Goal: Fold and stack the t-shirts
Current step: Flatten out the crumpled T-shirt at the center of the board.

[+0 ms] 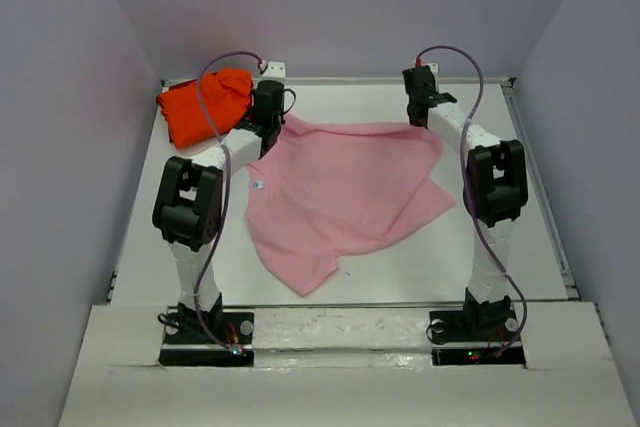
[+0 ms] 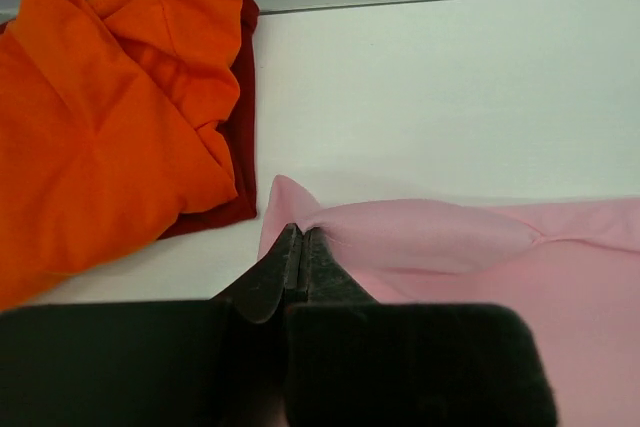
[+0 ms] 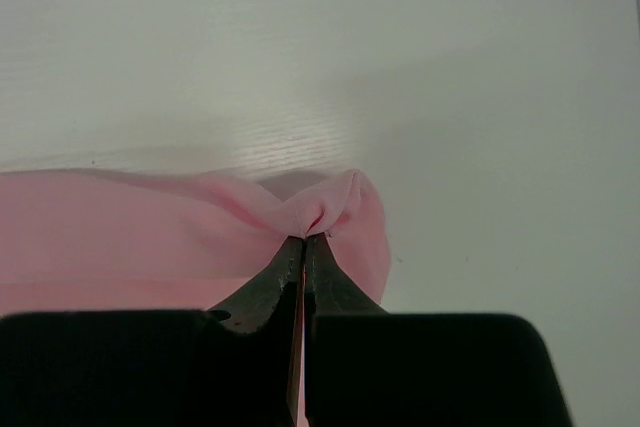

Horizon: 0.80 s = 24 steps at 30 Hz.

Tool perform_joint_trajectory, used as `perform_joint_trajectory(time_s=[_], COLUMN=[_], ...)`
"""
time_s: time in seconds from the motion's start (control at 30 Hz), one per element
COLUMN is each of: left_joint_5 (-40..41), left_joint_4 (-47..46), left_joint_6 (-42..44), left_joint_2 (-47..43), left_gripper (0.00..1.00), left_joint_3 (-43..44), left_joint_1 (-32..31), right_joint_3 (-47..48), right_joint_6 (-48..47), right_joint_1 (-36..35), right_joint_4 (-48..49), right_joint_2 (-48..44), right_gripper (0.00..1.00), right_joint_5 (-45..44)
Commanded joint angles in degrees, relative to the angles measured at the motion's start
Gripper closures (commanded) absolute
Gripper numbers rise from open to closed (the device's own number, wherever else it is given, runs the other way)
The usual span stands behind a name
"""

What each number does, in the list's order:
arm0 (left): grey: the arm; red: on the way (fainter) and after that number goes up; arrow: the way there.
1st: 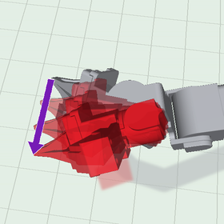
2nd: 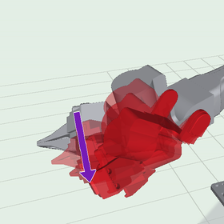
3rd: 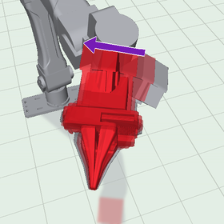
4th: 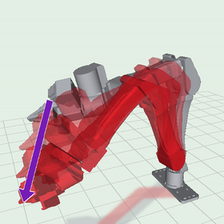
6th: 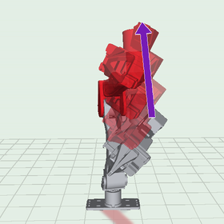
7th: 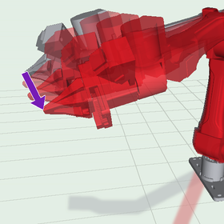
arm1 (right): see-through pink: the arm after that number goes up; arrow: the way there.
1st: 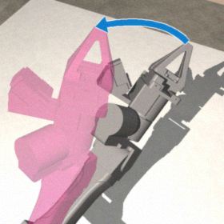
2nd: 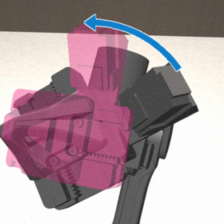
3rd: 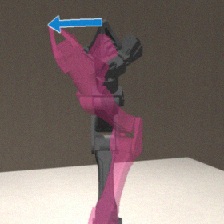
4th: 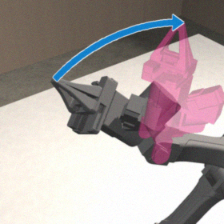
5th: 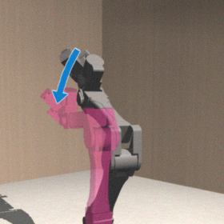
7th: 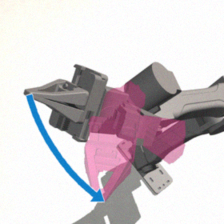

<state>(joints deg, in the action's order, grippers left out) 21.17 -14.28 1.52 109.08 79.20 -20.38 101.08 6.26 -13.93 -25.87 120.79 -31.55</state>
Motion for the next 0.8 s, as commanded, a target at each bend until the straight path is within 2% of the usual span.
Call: perform_joint_trajectory(time_s=[0.0,0.27,0.5,0.63,0.77], left_joint_5=[2.65,2.12,2.66,2.91,-0.34], left_joint_4=[-10.76,-11.29,-11.28,-7.62,-6.02], left_joint_6=[0.94,1.12,0.06,-0.55,-0.99], left_joint_2=[-3.35,-5.97,-12.91,-12.14,-16.07], left_gripper=[1.0,1.0,1.0,1.0,1.0], left_joint_3=[4.47,5.79,1.94,7.01,5.97], left_joint_1=[0.87,1.57,2.01,3.24,2.37], right_joint_3=[7.2,9.66,4.31,5.53,1.59], right_joint_6=[0.59,-2.04,-1.43,-0.73,1.03], right_joint_1=[0.22,0.75,1.28,1.89,1.89], right_joint_4=[6.79,8.55,9.86,9.7,10.66], right_joint_2=[-1.18,-2.22,-8.64,-7.33,-12.67], right_gripper=[1.0,1.0,1.0,1.0,1.0], right_joint_5=[0.87,1.67,2.45,2.55,5.79])
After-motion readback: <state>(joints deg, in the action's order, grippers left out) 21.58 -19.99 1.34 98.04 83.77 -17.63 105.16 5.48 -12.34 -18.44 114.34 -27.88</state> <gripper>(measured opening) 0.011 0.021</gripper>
